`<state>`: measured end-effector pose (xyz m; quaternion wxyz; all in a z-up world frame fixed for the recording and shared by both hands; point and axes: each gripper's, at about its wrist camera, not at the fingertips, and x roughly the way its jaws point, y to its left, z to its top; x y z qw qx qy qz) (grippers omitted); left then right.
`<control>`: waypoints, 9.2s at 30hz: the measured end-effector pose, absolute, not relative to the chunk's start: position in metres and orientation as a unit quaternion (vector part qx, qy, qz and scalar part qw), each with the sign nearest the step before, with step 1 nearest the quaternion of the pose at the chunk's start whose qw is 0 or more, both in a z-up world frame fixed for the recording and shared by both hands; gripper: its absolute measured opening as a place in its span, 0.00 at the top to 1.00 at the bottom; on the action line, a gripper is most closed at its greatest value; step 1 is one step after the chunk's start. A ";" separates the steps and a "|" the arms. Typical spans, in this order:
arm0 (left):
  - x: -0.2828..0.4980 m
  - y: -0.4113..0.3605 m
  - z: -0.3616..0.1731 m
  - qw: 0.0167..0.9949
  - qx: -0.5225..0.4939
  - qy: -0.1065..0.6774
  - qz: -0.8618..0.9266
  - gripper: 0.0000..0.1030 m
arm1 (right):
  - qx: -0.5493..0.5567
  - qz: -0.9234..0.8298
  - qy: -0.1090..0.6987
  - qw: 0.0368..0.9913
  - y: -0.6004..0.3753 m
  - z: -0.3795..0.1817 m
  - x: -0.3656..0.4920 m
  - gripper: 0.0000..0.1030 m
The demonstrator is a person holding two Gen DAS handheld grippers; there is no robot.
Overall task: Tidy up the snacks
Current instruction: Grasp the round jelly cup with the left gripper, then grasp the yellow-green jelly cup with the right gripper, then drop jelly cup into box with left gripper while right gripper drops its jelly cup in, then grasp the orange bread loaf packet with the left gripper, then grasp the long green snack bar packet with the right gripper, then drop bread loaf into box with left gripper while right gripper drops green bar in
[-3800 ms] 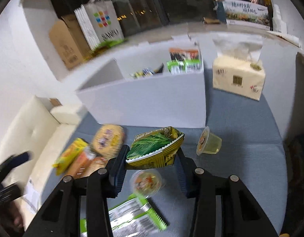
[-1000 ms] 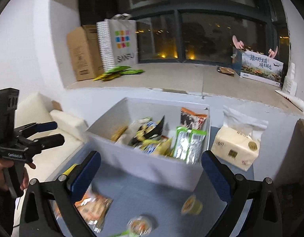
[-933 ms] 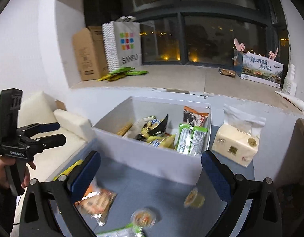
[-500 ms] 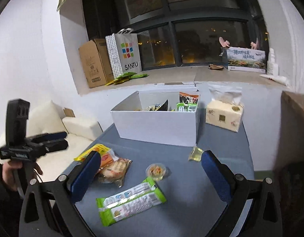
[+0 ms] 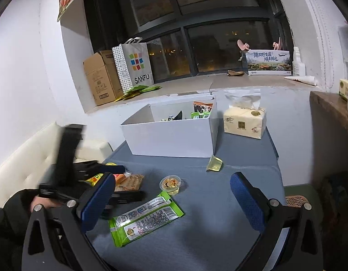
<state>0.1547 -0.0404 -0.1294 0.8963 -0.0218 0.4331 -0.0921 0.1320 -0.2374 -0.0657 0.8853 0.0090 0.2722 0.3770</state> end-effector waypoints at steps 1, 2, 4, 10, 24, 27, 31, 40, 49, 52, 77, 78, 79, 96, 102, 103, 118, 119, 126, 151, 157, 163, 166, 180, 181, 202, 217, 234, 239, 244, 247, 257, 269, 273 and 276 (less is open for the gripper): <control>0.164 -0.044 -0.135 0.893 -0.016 0.441 -0.094 0.00 | 0.008 0.376 0.273 0.885 -0.238 -0.067 0.132 0.00; 0.170 -0.047 -0.140 0.891 -0.012 0.445 -0.092 0.00 | 0.009 0.375 0.274 0.885 -0.239 -0.067 0.132 0.00; 0.184 -0.049 -0.149 0.885 -0.004 0.458 -0.084 0.00 | 0.012 0.375 0.276 0.885 -0.241 -0.069 0.132 0.00; 0.199 -0.045 -0.166 0.877 0.002 0.476 -0.066 0.02 | 0.013 0.372 0.279 0.885 -0.245 -0.074 0.132 0.00; 0.137 -0.013 -0.114 0.921 -0.031 0.381 -0.078 0.50 | -0.002 0.370 0.302 0.879 -0.237 -0.090 0.139 0.00; 0.116 0.003 -0.099 0.930 -0.050 0.358 -0.068 0.50 | -0.013 0.371 0.316 0.873 -0.229 -0.099 0.147 0.00; 0.086 0.020 -0.079 0.940 -0.072 0.328 -0.060 0.50 | -0.041 0.380 0.333 0.862 -0.210 -0.113 0.170 0.00; 0.045 0.045 -0.056 0.950 -0.094 0.295 -0.045 0.50 | -0.142 0.335 0.367 0.856 -0.167 -0.143 0.257 0.00; 0.042 0.045 -0.061 0.949 -0.093 0.298 -0.045 0.50 | -0.246 0.342 0.366 0.830 -0.132 -0.165 0.301 0.00; 0.043 0.046 -0.062 0.948 -0.098 0.298 -0.048 0.50 | -0.288 0.352 0.371 0.810 -0.121 -0.181 0.300 0.04; 0.058 0.054 -0.059 0.949 -0.088 0.299 -0.048 0.50 | -0.115 0.406 0.340 0.841 -0.157 -0.133 0.222 0.65; 0.067 0.054 -0.055 0.950 -0.083 0.298 -0.049 0.50 | -0.110 0.408 0.335 0.842 -0.158 -0.128 0.216 0.65; 0.073 0.055 -0.053 0.950 -0.080 0.298 -0.050 0.50 | -0.097 0.414 0.326 0.845 -0.159 -0.118 0.209 0.65; 0.288 0.162 -0.017 0.932 -0.109 0.345 0.024 0.50 | 0.015 0.398 0.325 0.857 -0.071 -0.018 0.352 0.65; 0.325 0.182 -0.022 0.921 -0.090 0.375 0.053 0.19 | 0.042 0.382 0.362 0.849 -0.039 -0.023 0.403 0.65; 0.327 0.185 -0.023 0.920 -0.088 0.377 0.064 0.05 | 0.042 0.380 0.367 0.848 -0.033 -0.022 0.410 0.63; 0.262 0.193 -0.021 0.929 -0.107 0.350 0.062 0.00 | 0.008 0.371 0.335 0.866 -0.030 -0.016 0.388 0.00; 0.253 0.191 -0.018 0.931 -0.104 0.346 0.058 0.00 | -0.005 0.375 0.331 0.866 -0.030 -0.015 0.382 0.00; 0.169 0.159 -0.005 0.948 -0.065 0.309 0.033 0.00 | -0.021 0.415 0.297 0.860 -0.059 -0.008 0.321 0.00; 0.027 0.094 -0.129 0.899 -0.092 0.428 -0.003 0.00 | -0.049 0.451 0.229 0.861 -0.191 -0.040 0.105 0.00; 0.034 0.115 -0.170 0.870 -0.146 0.471 -0.003 0.00 | -0.072 0.446 0.244 0.858 -0.184 -0.055 0.101 0.00; 0.051 0.118 -0.188 0.865 -0.142 0.481 -0.008 0.00 | -0.089 0.454 0.247 0.851 -0.173 -0.060 0.098 0.00; 0.060 0.114 -0.185 0.866 -0.132 0.482 -0.010 0.00 | -0.094 0.455 0.251 0.849 -0.169 -0.062 0.098 0.00; 0.031 0.075 -0.160 0.889 -0.124 0.440 -0.033 0.43 | -0.102 0.445 0.259 0.851 -0.169 -0.067 0.099 0.00; 0.024 0.073 -0.153 0.895 -0.123 0.427 -0.034 0.43 | -0.104 0.444 0.259 0.851 -0.169 -0.068 0.099 0.00; -0.005 0.075 -0.074 0.937 -0.099 0.334 -0.033 0.43 | -0.139 0.445 0.529 0.709 -0.116 -0.175 0.148 0.00; -0.013 0.083 -0.075 0.939 -0.107 0.325 -0.025 0.43 | -0.207 0.388 0.552 0.709 -0.042 -0.190 0.177 0.00; 0.001 0.089 -0.070 0.942 -0.126 0.309 -0.031 0.43 | -0.135 0.399 0.462 0.781 -0.132 -0.140 0.166 0.35; 0.036 0.096 -0.042 0.951 -0.141 0.274 -0.040 0.43 | -0.031 0.408 0.390 0.825 -0.171 -0.074 0.182 0.35; 0.110 0.119 -0.006 0.954 -0.163 0.251 -0.036 0.43 | -0.004 0.410 0.313 0.857 -0.167 -0.009 0.215 0.35; 0.165 0.133 0.007 0.951 -0.169 0.260 -0.020 0.43 | -0.011 0.410 0.301 0.861 -0.134 0.007 0.249 0.35; 0.267 0.147 -0.014 0.935 -0.157 0.317 0.012 0.42 | -0.036 0.385 0.344 0.856 -0.056 0.000 0.370 0.35; 0.268 0.162 -0.033 0.926 -0.139 0.346 0.051 0.00 | -0.050 0.336 0.367 0.866 -0.052 -0.029 0.399 0.00; 0.246 0.168 -0.022 0.930 -0.134 0.337 0.057 0.00 | -0.041 0.338 0.352 0.872 -0.061 -0.024 0.392 0.00; 0.216 0.167 -0.011 0.937 -0.122 0.322 0.051 0.00 | -0.031 0.355 0.335 0.872 -0.069 -0.013 0.375 0.00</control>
